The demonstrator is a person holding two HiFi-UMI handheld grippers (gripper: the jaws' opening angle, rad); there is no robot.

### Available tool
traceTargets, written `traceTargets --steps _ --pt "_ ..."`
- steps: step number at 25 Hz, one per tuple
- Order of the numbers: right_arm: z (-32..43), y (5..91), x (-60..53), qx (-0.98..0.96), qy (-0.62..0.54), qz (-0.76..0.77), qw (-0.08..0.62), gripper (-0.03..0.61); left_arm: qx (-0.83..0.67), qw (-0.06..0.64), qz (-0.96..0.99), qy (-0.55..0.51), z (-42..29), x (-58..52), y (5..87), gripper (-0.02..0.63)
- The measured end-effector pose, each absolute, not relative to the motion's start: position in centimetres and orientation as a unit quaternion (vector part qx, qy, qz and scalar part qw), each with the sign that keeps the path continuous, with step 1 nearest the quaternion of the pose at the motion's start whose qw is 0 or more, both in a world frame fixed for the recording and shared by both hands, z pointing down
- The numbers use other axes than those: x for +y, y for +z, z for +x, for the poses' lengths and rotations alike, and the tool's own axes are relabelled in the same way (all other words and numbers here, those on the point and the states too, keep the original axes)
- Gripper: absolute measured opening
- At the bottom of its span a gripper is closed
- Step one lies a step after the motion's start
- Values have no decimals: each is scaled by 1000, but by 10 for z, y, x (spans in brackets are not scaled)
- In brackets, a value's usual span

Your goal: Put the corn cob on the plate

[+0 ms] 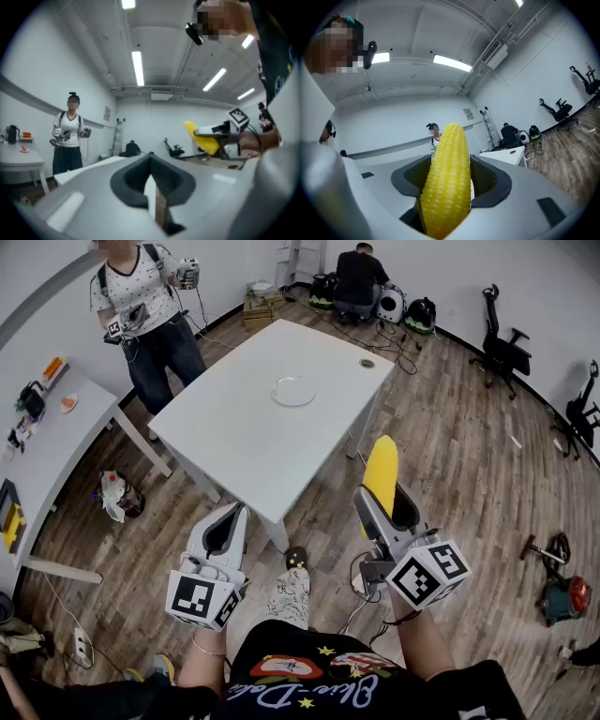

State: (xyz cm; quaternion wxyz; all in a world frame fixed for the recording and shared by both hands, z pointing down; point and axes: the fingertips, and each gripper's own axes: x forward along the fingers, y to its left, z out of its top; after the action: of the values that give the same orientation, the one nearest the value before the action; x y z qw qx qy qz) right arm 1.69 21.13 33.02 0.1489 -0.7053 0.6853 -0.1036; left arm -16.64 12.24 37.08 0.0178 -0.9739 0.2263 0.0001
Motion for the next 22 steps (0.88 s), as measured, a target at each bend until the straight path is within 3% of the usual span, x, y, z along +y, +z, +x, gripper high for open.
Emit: traceTargets --steps 10,22 --pt "105 352 -4 715 -130 -681 84 267 235 9 -972 20 -67 -53 366 -11" --pt "151 471 -200 762 -207 -597 -144 267 335 -24 -942 7 -46 -137 364 -12"
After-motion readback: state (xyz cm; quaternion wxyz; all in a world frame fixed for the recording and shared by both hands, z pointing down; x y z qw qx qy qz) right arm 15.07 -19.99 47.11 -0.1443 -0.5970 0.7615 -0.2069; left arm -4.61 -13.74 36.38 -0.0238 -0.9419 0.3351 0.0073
